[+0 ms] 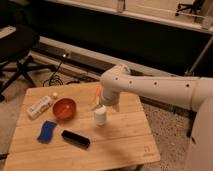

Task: Push the eraser across the table

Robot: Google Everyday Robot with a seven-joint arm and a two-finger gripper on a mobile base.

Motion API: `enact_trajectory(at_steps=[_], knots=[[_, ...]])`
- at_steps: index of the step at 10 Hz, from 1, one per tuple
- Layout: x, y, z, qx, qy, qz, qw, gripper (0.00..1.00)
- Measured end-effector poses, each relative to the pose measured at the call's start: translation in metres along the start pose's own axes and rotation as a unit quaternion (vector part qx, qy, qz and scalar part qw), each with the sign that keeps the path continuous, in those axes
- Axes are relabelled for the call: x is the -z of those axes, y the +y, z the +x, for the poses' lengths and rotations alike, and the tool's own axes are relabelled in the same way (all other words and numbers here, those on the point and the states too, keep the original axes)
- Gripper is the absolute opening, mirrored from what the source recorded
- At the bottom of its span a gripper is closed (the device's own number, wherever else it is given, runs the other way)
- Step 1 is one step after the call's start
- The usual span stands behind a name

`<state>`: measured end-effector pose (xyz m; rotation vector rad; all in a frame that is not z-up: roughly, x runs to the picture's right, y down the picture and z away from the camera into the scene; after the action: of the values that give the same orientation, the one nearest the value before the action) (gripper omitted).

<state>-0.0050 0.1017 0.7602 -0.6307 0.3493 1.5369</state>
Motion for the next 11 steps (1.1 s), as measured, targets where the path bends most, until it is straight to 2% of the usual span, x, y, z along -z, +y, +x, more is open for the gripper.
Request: enact_trajectory(at_steps=[10, 11], knots=[[0.0, 0.001, 0.001, 0.002, 0.001, -0.001, 1.0, 0.8], [0.005, 0.015, 0.006, 0.015, 0.001, -0.017, 0.9997, 0.8]])
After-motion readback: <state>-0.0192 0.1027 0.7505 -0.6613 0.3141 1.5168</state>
